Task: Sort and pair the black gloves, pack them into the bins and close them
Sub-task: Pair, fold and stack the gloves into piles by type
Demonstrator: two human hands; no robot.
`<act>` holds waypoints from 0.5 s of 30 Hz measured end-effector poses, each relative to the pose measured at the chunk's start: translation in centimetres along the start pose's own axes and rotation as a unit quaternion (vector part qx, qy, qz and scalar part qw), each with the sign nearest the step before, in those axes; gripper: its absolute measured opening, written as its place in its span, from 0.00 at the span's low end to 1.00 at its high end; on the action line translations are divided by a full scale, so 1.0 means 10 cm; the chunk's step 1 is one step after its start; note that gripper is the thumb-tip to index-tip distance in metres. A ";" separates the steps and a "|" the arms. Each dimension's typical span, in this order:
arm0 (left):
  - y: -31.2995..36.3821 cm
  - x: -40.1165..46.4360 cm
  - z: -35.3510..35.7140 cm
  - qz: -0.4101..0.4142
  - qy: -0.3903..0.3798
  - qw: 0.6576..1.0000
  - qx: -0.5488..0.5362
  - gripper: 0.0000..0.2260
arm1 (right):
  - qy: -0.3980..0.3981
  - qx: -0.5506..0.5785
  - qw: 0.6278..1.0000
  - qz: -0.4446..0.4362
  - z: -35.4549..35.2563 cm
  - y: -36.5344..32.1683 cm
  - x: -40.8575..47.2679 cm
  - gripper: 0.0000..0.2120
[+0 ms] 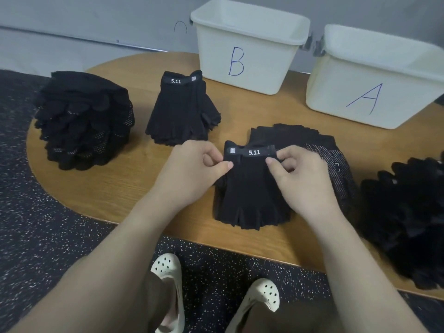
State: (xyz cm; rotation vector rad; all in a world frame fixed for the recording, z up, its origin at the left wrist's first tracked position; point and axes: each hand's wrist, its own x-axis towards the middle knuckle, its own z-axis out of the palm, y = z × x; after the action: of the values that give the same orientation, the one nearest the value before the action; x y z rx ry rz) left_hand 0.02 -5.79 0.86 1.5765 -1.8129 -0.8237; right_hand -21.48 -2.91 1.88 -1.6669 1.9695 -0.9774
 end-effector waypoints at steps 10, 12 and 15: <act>-0.03 0.02 0.15 0.004 -0.002 0.998 0.058 0.12 | -0.022 -0.111 0.992 0.058 0.03 -0.03 -0.04 0.13; 0.00 0.05 0.17 -0.001 -0.009 0.999 0.047 0.09 | -0.030 -0.116 0.991 0.052 0.02 -0.04 -0.03 0.10; 0.03 0.11 0.16 -0.019 -0.040 0.999 0.005 0.06 | -0.031 -0.141 0.989 0.022 0.04 -0.05 -0.04 0.10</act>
State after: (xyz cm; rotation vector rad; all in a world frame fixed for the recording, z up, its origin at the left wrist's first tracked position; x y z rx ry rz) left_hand -1.53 -6.69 0.15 1.6100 -1.8505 -0.9070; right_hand -20.77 -2.69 1.93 -1.7656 2.1733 -0.6455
